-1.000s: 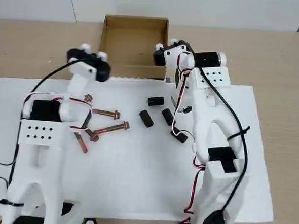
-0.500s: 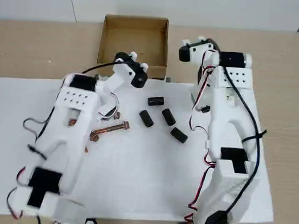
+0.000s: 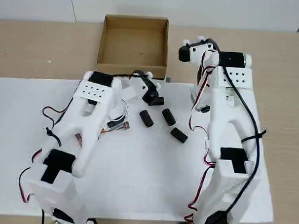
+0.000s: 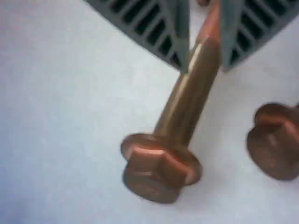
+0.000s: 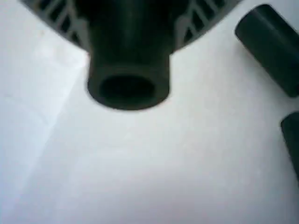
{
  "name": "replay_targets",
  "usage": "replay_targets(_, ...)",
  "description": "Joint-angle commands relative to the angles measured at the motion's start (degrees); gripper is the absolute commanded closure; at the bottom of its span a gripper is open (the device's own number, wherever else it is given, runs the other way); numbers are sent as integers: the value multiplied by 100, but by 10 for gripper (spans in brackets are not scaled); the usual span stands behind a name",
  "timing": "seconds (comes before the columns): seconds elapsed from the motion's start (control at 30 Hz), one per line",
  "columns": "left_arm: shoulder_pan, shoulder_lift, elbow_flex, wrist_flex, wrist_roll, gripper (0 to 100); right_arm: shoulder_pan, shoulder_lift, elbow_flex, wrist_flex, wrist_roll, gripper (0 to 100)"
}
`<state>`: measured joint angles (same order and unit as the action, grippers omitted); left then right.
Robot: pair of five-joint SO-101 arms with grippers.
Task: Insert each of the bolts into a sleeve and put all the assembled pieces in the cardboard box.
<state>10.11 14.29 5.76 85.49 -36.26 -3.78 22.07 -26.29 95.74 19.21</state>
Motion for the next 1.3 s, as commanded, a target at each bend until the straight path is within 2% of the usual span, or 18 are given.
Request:
replay_targets(0.0,53,88,-224,35,-53,959,48,-365,-44,66,-62,995)
replay_targets(0.27,35,237,-233,-264,-62,881,48,-365,-44,66,-62,995)
replay_targets(0.47,158,290,-233,-308,-62,880,48,-365,0,66,-62,995)
replay_targets(0.8,158,316,-207,-844,-62,881,22,-418,422,13,-62,994)
replay_targets(1.07,132,993,-224,-853,-62,882,13,-426,422,13,-53,994)
replay_targets(1.17,123,1029,-224,-844,-62,907,13,-426,422,22,-44,994)
replay_targets(1.27,158,967,-224,-835,-53,989,4,-444,404,31,-53,994)
